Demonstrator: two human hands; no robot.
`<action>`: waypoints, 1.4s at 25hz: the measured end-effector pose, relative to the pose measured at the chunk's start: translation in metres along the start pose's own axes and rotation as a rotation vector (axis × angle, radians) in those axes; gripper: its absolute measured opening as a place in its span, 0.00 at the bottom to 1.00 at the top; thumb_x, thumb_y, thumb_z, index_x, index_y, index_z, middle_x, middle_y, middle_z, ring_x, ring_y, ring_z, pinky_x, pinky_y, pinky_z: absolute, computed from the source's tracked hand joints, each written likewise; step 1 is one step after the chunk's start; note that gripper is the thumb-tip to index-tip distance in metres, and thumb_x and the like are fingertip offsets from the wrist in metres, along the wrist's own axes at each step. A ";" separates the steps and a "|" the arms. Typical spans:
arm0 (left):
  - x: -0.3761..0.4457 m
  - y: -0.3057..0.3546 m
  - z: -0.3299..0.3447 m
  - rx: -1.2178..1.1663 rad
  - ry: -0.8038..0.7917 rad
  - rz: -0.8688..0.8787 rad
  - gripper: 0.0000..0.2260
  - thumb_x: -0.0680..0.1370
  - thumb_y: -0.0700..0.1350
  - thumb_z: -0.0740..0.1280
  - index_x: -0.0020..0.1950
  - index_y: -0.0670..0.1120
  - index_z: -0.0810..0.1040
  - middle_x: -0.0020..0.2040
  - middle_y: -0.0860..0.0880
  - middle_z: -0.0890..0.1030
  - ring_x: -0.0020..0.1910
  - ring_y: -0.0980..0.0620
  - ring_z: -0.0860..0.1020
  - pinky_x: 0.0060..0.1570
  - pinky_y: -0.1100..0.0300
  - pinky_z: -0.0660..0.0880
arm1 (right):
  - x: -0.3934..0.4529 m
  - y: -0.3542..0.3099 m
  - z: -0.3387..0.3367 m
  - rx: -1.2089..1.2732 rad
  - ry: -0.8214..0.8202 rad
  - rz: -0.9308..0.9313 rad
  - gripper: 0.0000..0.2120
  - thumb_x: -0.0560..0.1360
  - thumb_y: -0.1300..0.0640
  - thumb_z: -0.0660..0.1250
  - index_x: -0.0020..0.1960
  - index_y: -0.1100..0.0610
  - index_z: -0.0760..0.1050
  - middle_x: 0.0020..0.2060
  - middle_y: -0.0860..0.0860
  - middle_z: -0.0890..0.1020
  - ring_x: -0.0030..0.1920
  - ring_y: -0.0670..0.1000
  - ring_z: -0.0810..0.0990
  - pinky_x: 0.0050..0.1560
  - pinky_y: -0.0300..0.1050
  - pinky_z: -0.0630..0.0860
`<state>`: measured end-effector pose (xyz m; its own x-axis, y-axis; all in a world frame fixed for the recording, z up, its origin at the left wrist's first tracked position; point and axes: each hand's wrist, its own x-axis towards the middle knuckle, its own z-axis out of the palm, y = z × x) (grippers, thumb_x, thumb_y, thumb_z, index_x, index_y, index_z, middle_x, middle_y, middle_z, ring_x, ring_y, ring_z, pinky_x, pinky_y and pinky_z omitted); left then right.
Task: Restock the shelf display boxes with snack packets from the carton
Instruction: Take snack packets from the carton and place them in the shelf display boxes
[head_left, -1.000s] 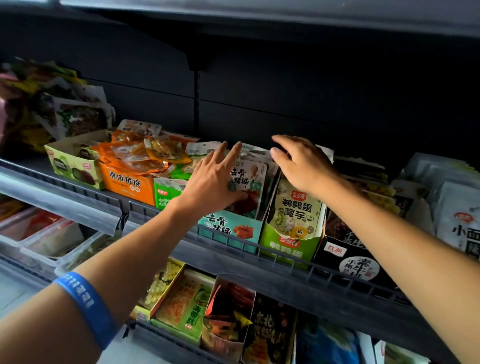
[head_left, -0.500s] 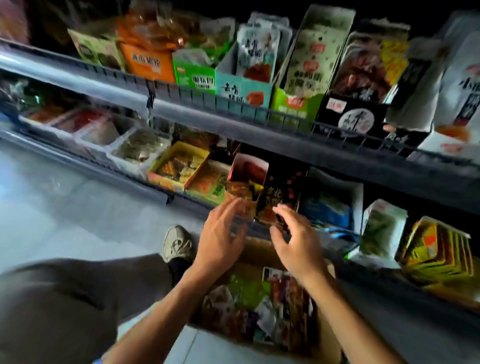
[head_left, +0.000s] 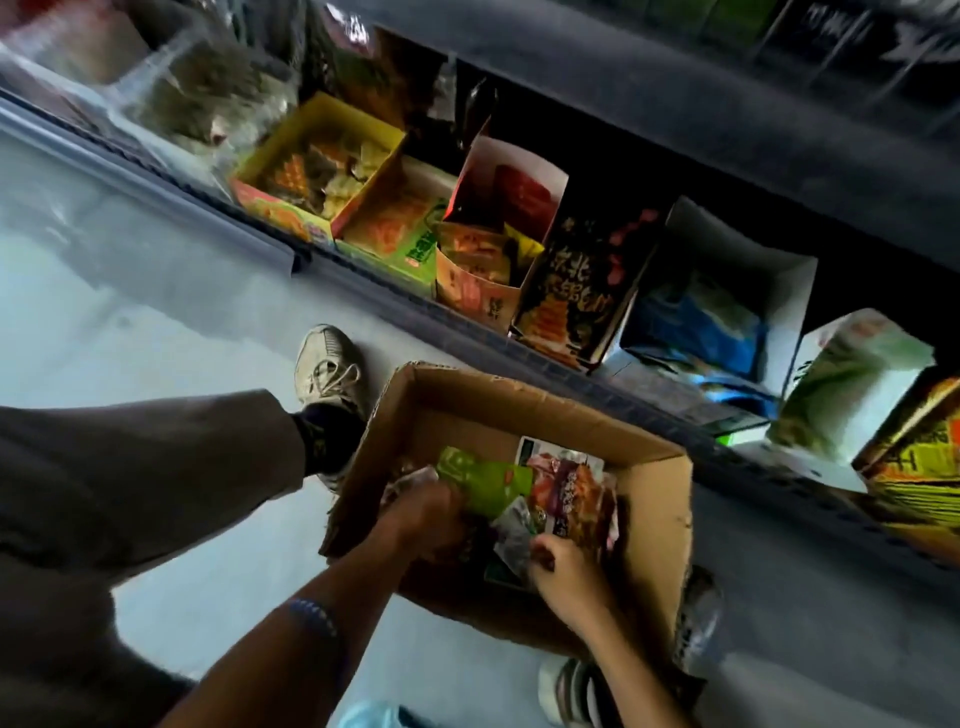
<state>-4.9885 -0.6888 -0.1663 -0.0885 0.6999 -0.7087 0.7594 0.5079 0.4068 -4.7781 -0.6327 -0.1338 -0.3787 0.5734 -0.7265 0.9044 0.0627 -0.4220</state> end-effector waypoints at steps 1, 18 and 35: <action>0.024 0.004 0.008 -0.132 0.007 -0.014 0.18 0.81 0.49 0.63 0.64 0.37 0.76 0.46 0.48 0.78 0.39 0.51 0.77 0.43 0.59 0.78 | 0.005 0.000 -0.003 -0.010 0.027 -0.002 0.11 0.80 0.57 0.65 0.61 0.52 0.79 0.56 0.48 0.82 0.57 0.50 0.80 0.53 0.42 0.75; 0.093 0.118 0.085 -0.615 0.186 0.236 0.16 0.72 0.54 0.68 0.53 0.45 0.81 0.48 0.45 0.84 0.48 0.45 0.83 0.48 0.48 0.80 | 0.013 0.031 -0.041 0.539 0.675 0.308 0.21 0.77 0.70 0.58 0.64 0.53 0.77 0.61 0.52 0.80 0.59 0.50 0.78 0.54 0.40 0.69; 0.059 0.097 0.068 -0.784 -0.033 0.095 0.23 0.74 0.39 0.74 0.68 0.43 0.74 0.61 0.44 0.80 0.59 0.48 0.78 0.61 0.56 0.76 | 0.014 0.044 -0.025 0.901 0.531 0.515 0.19 0.82 0.58 0.58 0.72 0.47 0.69 0.69 0.50 0.72 0.65 0.55 0.72 0.66 0.50 0.69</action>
<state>-4.8761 -0.6322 -0.2075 -0.0174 0.7487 -0.6627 0.0854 0.6615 0.7451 -4.7391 -0.6011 -0.1489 0.3156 0.6451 -0.6959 0.3792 -0.7580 -0.5307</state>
